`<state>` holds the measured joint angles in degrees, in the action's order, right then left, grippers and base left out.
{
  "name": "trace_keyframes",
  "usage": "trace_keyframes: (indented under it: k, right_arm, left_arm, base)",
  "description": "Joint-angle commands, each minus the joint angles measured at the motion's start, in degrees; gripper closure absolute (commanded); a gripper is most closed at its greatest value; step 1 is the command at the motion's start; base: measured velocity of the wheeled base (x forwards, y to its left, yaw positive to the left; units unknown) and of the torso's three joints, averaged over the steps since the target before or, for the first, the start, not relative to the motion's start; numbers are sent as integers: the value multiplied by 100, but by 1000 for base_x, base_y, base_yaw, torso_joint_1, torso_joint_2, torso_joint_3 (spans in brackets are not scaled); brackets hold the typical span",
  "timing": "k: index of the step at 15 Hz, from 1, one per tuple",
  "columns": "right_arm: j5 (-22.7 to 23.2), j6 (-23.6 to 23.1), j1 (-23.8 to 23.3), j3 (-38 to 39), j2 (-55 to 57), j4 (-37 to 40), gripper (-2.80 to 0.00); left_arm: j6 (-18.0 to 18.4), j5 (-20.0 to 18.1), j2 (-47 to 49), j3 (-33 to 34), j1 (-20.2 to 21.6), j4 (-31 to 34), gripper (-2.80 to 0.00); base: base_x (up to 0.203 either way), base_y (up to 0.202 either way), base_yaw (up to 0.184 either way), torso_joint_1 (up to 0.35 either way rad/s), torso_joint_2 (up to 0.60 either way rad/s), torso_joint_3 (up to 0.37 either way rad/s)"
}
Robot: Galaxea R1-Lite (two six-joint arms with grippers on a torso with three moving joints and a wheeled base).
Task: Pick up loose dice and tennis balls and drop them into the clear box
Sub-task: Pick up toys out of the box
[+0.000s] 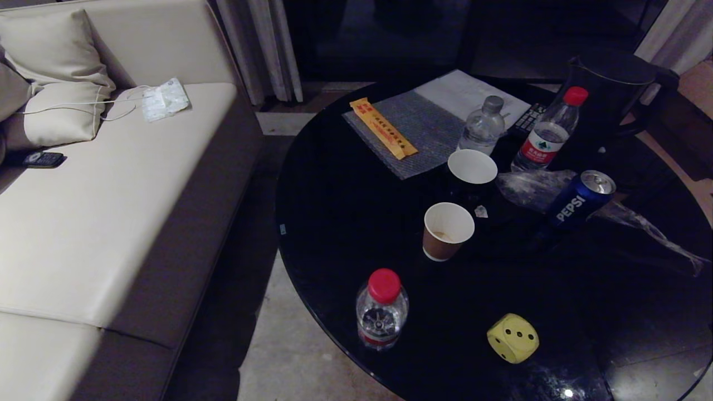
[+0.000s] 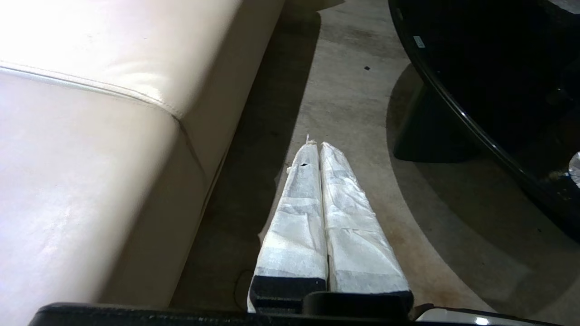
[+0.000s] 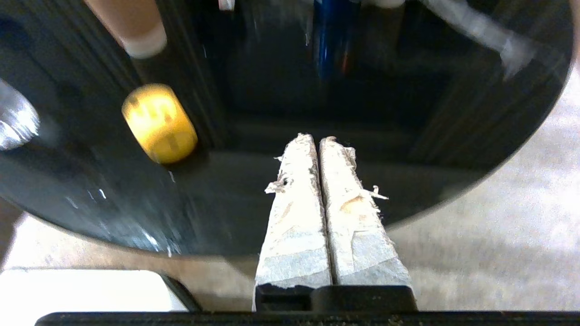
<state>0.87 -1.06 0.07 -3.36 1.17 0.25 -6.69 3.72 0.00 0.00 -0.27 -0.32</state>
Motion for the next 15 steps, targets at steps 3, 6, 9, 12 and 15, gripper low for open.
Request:
trace_keyframes:
  k: [3,6,9,12,15]
  right_arm:
    - [526,350,43,-1595,1620,969,0]
    - [944,762,194,-2022,2809,1233,0]
    - [1536,1177,285,-2255,3953,1290,0]
    - [1670,1210,517,-2297,5129,1151,0]
    - [1676,648,1209,-2313,5794,910,0]
  left_arm:
    - [-7,6,9,9,0,-3,0]
    - [-7,6,9,9,0,-3,0]
    - [-7,6,9,9,0,-3,0]
    - [-7,6,9,9,0,-3,0]
    - [-7,6,9,9,0,-3,0]
  base:
    - [0,0,0,0,0,0]
    - [0,0,0,0,0,0]
    - [0,0,0,0,0,0]
    - [0,0,0,0,0,0]
    - [0,0,0,0,0,0]
